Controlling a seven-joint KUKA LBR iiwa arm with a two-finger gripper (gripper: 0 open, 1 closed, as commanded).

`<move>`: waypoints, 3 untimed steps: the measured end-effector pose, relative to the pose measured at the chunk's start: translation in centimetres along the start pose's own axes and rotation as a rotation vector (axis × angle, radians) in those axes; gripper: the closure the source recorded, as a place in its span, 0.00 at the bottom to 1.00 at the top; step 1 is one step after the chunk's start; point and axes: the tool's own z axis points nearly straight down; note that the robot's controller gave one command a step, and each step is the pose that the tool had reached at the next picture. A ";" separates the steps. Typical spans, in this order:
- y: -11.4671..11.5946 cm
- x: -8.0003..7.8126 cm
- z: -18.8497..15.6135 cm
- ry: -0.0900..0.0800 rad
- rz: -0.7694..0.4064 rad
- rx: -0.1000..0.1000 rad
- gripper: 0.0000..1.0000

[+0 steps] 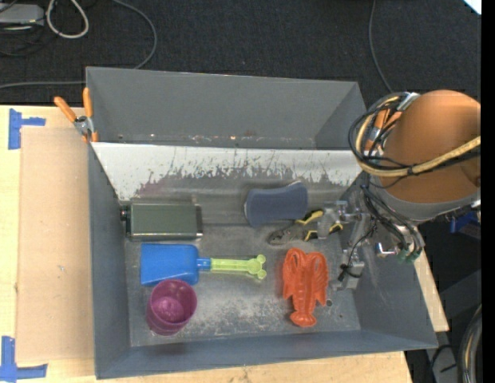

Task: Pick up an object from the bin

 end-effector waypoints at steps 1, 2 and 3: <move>0.0 0.0 0.0 0.000 0.000 0.000 0.00; 3.0 -0.5 6.8 0.006 -0.040 -0.001 0.00; 2.6 -0.4 6.0 -0.004 -0.093 0.001 0.00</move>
Offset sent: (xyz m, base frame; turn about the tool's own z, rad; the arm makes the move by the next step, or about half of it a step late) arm 0.0055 0.0291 -0.0661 -0.0374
